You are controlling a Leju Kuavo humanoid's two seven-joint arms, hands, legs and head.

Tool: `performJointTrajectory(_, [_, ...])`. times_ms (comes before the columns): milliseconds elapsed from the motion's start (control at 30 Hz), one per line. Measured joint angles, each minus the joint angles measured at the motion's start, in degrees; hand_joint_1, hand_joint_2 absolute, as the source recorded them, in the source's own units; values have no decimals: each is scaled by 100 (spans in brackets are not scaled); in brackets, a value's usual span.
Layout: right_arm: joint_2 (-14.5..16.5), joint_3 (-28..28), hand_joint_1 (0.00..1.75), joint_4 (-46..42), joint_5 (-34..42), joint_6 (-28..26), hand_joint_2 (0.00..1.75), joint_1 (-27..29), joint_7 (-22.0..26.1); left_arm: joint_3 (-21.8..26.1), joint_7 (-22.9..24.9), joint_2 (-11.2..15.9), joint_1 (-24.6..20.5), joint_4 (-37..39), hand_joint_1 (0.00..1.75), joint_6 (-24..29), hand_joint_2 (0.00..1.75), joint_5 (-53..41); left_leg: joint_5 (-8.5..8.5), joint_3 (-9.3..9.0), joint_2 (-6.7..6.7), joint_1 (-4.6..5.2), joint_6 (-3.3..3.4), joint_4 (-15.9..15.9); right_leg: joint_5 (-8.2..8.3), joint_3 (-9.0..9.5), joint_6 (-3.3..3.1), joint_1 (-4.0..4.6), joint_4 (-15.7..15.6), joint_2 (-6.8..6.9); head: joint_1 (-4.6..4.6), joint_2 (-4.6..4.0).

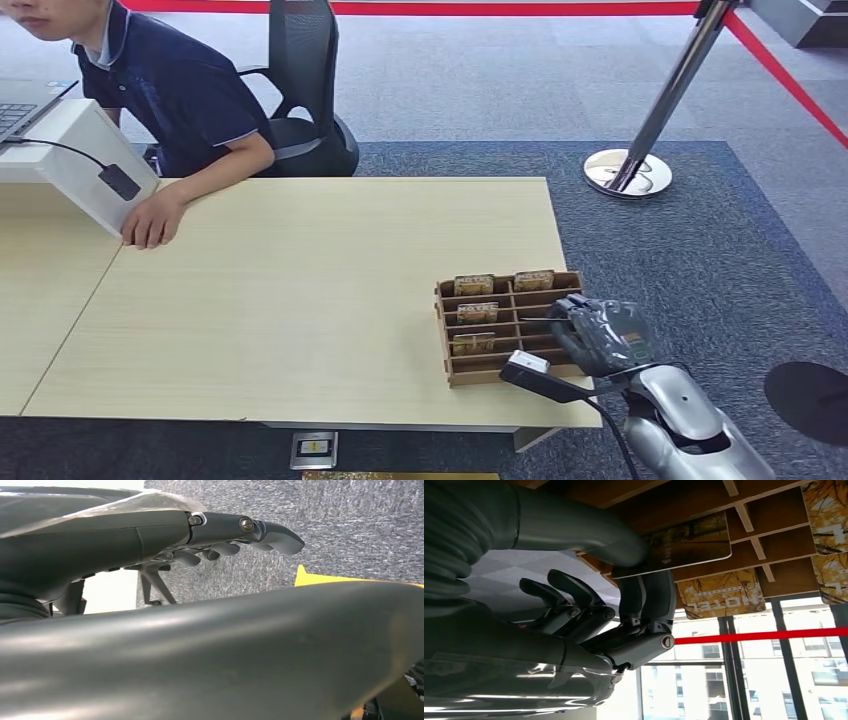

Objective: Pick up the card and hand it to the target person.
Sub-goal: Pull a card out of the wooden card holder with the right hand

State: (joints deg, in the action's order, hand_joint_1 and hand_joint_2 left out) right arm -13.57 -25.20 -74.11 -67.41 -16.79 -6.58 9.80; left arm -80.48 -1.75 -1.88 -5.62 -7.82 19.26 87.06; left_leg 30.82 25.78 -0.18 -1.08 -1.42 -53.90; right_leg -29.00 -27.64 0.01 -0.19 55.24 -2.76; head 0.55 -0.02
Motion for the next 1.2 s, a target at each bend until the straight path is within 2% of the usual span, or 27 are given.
performJointTrajectory(433, [18,2,175,-64,13,-187,175,20,93,-3,-4,0,1,0,0,0,0,6,0,0,0,0,0,0,0,-1,0,0,0,0,0,1])
performJointTrajectory(633, [1,100,175,-450,-13,-312,175,117,135,-4,-21,0,1,0,0,1,0,20,0,0,0,0,0,0,0,-1,0,0,0,0,-1,1])
performJointTrajectory(800, [-75,235,175,-848,78,-391,175,159,365,1,-64,0,2,0,0,7,0,41,0,0,0,1,0,-1,0,0,0,-1,0,0,0,1])
performJointTrajectory(1200, [-321,356,175,-1364,890,84,175,-388,995,36,-123,-11,0,0,0,44,0,50,-1,3,0,4,1,-2,1,0,2,-4,1,0,0,1])
